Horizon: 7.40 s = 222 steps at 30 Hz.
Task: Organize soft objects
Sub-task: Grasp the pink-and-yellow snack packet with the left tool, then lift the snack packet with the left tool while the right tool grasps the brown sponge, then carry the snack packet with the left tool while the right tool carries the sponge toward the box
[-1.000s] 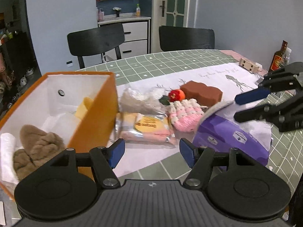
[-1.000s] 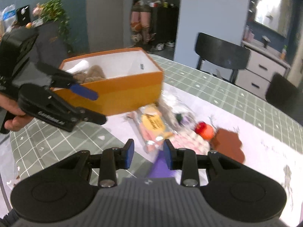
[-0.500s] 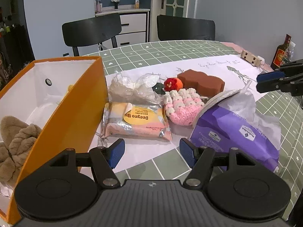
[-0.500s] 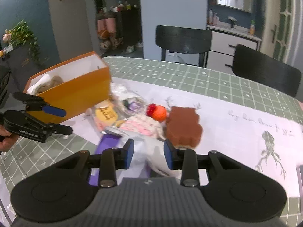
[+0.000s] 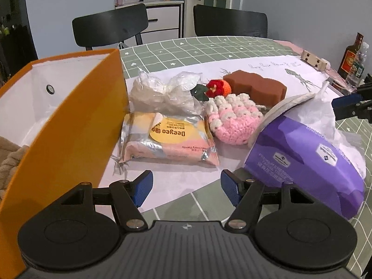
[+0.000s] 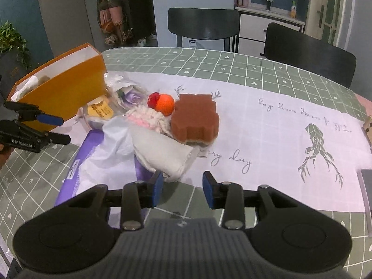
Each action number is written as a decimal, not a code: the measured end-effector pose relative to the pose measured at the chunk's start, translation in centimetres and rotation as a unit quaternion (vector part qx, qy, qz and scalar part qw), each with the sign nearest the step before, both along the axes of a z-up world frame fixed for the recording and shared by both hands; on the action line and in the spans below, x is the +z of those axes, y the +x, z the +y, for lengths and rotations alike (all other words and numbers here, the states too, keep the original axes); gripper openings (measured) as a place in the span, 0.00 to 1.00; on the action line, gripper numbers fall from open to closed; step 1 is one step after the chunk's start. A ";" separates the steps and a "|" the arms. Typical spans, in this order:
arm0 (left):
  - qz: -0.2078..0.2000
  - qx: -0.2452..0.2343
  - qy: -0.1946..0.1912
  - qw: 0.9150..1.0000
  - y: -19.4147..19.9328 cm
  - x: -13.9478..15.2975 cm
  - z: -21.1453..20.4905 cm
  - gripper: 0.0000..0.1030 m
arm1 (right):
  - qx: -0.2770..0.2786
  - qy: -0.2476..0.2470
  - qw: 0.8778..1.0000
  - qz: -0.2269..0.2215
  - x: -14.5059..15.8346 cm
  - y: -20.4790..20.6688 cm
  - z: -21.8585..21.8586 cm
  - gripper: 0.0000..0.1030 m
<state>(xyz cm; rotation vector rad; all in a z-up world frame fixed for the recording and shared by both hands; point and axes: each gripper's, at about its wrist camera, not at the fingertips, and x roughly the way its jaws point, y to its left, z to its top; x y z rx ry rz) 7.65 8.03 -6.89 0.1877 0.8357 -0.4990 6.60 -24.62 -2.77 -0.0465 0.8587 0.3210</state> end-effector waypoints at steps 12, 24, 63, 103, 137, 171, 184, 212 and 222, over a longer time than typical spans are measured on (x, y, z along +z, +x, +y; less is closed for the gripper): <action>0.090 0.141 -0.144 0.975 4.2 -1.2 1.6 0.83 | -0.018 0.020 1.000 -0.003 -0.2 1.2 -1.1 0.38; 0.133 0.331 -0.323 0.877 4.9 -4.2 4.1 0.83 | -0.008 0.026 1.000 -0.005 -0.5 1.0 -1.2 0.38; 0.034 0.137 -0.105 0.984 1.2 2.7 4.2 0.10 | -0.009 0.023 1.000 -0.014 0.0 0.7 -0.8 0.39; -0.034 -0.014 0.060 0.998 -0.8 -1.1 -5.1 0.18 | -0.041 0.049 0.998 -0.015 0.6 5.1 -0.4 0.68; -0.013 -0.037 0.040 0.998 0.6 -1.6 -4.2 0.18 | -0.066 -0.028 0.996 0.050 -3.5 14.4 0.3 0.34; -0.045 -0.041 0.011 0.998 -11.0 3.2 2.5 0.18 | 0.012 -0.013 1.000 -0.016 7.3 -6.5 1.6 0.34; -0.019 -0.024 -0.013 0.999 -17.9 2.1 7.8 0.18 | 0.106 -0.023 0.992 0.067 2.9 -18.7 7.0 0.34; -0.074 0.024 -0.011 0.997 -3.5 12.7 17.2 0.18 | 0.217 -0.002 0.975 -0.036 9.3 0.0 29.6 0.34; -0.024 0.070 -0.047 0.996 5.3 11.5 19.4 0.18 | 0.186 -0.027 0.982 -0.027 8.2 8.9 33.3 0.32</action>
